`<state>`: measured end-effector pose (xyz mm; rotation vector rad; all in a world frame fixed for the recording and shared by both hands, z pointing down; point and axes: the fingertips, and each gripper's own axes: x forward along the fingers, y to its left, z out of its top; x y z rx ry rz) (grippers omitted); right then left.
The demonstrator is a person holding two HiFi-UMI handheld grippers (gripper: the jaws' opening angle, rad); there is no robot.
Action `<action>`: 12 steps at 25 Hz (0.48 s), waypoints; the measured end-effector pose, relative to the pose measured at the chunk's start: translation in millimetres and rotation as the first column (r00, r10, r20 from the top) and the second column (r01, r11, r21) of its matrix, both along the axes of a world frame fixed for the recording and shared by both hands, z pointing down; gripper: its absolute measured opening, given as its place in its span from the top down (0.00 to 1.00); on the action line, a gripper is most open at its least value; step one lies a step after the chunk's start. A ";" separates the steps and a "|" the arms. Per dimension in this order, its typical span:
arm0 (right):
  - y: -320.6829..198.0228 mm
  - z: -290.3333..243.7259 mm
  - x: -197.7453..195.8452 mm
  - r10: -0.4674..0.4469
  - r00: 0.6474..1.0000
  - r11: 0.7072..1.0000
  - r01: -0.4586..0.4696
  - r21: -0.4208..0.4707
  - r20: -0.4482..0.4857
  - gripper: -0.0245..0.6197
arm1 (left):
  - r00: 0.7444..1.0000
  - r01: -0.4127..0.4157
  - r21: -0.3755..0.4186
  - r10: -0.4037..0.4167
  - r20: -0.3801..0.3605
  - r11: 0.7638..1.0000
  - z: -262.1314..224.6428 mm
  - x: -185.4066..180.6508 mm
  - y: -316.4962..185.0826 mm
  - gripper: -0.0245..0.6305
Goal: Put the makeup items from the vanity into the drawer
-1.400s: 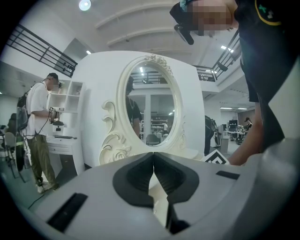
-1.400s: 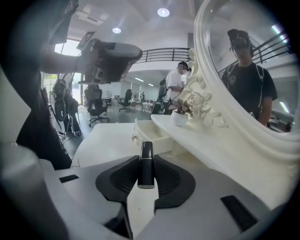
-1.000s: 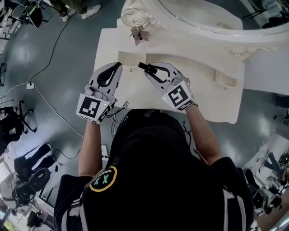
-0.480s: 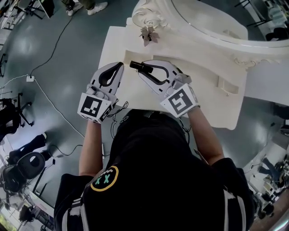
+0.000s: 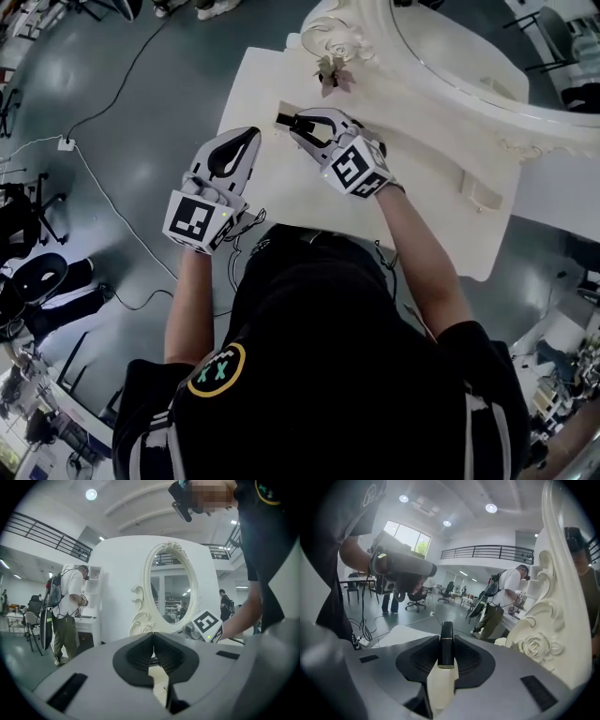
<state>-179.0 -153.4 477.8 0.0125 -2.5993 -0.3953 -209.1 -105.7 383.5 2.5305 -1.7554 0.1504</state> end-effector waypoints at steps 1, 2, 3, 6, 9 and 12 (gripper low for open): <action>-3.1 10.5 -1.5 -0.001 1.000 1.000 0.001 -0.007 -0.022 0.78 | 1.000 0.006 0.001 -0.006 -0.002 1.000 0.5 -2.6 0.8 0.93; -5.5 20.4 -2.1 -0.002 0.999 1.000 0.002 -0.014 -0.043 0.78 | 1.000 0.012 0.000 -0.012 -0.004 1.000 1.2 -4.8 1.5 0.93; -7.4 29.4 -2.1 -0.003 0.998 1.000 0.002 -0.020 -0.061 0.78 | 1.000 0.016 -0.001 -0.016 -0.005 1.000 2.2 -6.4 2.3 0.93; -11.7 49.6 -0.8 0.002 0.995 0.999 -0.005 -0.032 -0.102 0.78 | 1.000 0.022 -0.004 -0.022 -0.009 1.000 4.6 -9.9 4.7 0.93; -14.8 60.1 -0.3 0.013 0.992 0.999 -0.019 -0.043 -0.123 0.78 | 1.000 0.009 -0.009 -0.009 -0.008 1.000 5.0 -9.5 6.4 0.93; -16.4 63.3 -2.0 0.017 0.992 0.998 -0.024 -0.054 -0.127 0.78 | 1.000 0.007 -0.008 -0.007 -0.010 1.000 4.0 -8.7 6.8 0.93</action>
